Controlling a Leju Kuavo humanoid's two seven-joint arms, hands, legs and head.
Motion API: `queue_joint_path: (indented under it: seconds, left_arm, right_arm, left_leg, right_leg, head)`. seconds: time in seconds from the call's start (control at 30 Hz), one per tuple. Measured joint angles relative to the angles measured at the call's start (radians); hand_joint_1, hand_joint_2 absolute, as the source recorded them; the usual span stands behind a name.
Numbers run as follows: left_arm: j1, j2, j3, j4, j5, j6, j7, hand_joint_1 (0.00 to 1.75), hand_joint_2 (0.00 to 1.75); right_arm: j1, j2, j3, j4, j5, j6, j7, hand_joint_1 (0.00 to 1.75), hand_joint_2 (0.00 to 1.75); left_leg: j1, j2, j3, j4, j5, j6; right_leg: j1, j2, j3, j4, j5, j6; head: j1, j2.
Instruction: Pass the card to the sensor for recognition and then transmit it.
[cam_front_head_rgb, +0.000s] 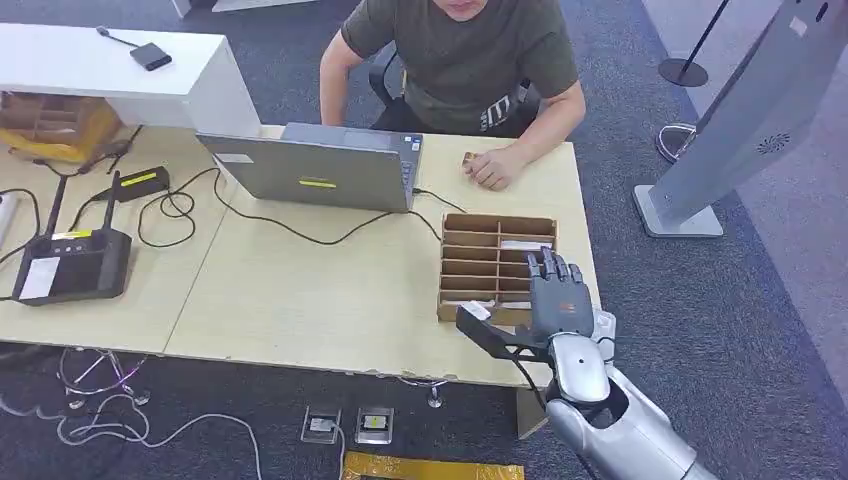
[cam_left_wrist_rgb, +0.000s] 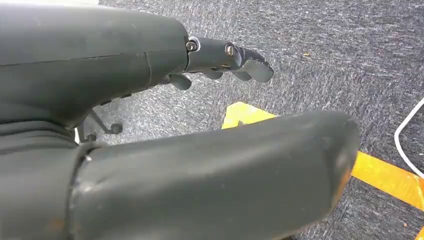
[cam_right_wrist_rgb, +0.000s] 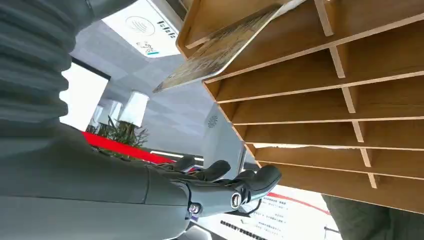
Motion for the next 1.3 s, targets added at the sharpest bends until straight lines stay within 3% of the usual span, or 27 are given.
queue_joint_path:
  seconds: [0.23, 0.3, 0.63, 1.3]
  left_arm:
    - [0.000, 0.000, 0.000, 0.000, 0.000, 0.000, 0.000, 0.00, 0.00]
    - [0.000, 0.000, 0.000, 0.000, 0.000, 0.000, 0.000, 0.00, 0.00]
    - [0.000, 0.000, 0.000, 0.000, -0.005, 0.014, 0.000, 0.00, 0.00]
    - [0.000, 0.000, 0.000, 0.000, -0.006, 0.015, 0.000, 0.00, 0.00]
  right_arm:
    - [0.000, 0.000, 0.000, 0.000, 0.000, 0.000, 0.000, 0.00, 1.75]
    - [0.000, 0.000, 0.000, 0.000, 0.000, 0.000, 0.000, 1.75, 1.75]
    - [-0.030, 0.003, 0.002, 0.010, -0.091, 0.045, -0.074, 1.75, 1.75]
    - [-0.048, 0.016, 0.002, 0.045, -0.092, 0.043, -0.077, 1.75, 1.75]
  left_leg:
    - [0.000, 0.000, 0.000, 0.000, 0.000, 0.000]
    - [0.000, 0.000, 0.000, 0.000, 0.000, 0.000]
    - [0.000, 0.000, 0.000, 0.000, 0.000, 0.000]
    - [0.000, 0.000, 0.000, 0.000, 0.000, 0.000]
  right_leg:
    - [0.000, 0.000, 0.000, 0.000, 0.000, 0.000]
    - [0.000, 0.000, 0.000, 0.000, 0.000, 0.000]
    - [0.000, 0.000, 0.000, 0.000, 0.000, 0.000]
    - [0.000, 0.000, 0.000, 0.000, 0.000, 0.000]
  head:
    - [0.000, 0.000]
    - [0.000, 0.000]
    - [0.000, 0.000]
    - [0.000, 0.000]
